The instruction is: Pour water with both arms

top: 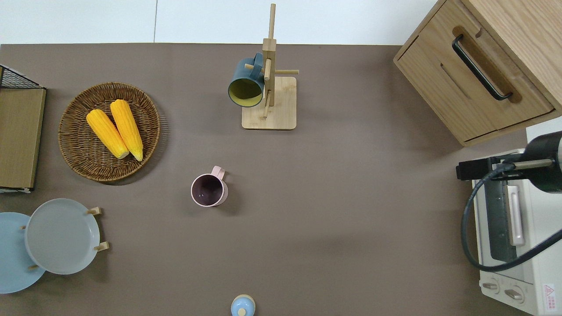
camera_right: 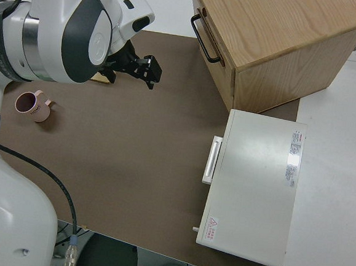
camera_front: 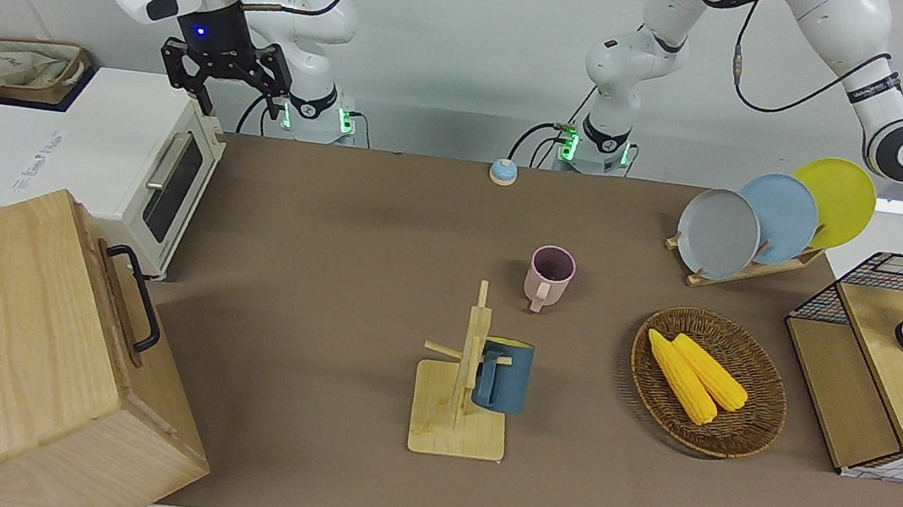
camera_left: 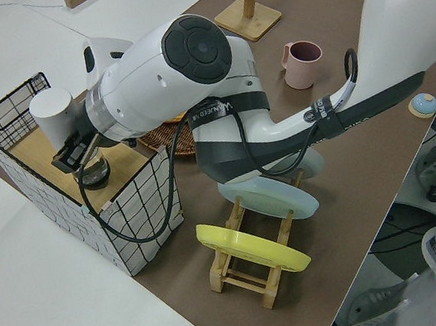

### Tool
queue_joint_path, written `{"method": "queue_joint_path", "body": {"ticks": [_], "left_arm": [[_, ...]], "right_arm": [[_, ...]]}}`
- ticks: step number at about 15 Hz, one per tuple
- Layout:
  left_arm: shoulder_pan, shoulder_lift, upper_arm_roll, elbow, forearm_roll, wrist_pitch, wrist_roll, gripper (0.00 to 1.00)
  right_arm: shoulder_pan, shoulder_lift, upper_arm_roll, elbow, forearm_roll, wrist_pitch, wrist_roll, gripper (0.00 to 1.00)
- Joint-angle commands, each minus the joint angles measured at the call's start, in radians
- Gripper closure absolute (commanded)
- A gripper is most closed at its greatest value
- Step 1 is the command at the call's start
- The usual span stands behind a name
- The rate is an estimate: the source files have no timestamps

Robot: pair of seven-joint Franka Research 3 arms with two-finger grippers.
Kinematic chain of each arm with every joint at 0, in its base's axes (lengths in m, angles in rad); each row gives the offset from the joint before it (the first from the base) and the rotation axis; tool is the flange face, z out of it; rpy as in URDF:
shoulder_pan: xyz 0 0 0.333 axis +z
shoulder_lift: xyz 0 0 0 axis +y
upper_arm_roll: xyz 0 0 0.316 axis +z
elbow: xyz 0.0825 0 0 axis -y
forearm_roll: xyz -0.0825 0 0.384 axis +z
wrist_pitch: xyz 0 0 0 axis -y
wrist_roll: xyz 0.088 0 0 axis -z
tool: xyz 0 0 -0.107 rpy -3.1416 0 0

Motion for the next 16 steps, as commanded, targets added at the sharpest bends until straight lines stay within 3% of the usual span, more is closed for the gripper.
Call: {"method": "queue_joint_path", "body": {"ticks": [1,4,5,6,7,16], "left_arm": [[-0.004,0.012,-0.004,0.016,-0.029,0.03,0.032,0.96],[-0.004,0.014,-0.007,0.016,-0.03,0.03,0.032,0.94],[-0.004,0.014,-0.01,0.016,-0.03,0.03,0.032,0.76],[-0.004,0.014,-0.01,0.016,-0.029,0.03,0.032,0.28],[-0.004,0.014,-0.01,0.016,-0.026,0.03,0.033,0.01],[-0.004,-0.012,-0.006,0.013,0.021,0.004,0.024,0.0]], "right_arm": [[-0.004,-0.016,-0.001,-0.012,0.019,-0.002,-0.008,0.007],[-0.004,-0.016,-0.001,-0.012,0.019,-0.002,-0.008,0.009],[-0.004,-0.016,-0.001,-0.012,0.019,-0.002,-0.008,0.007],[-0.004,-0.016,-0.001,-0.012,0.019,-0.002,-0.008,0.009],[-0.004,-0.016,-0.001,-0.012,0.019,-0.002,-0.008,0.009],[-0.004,-0.016,-0.001,-0.012,0.019,-0.002,-0.008,0.009]]}}
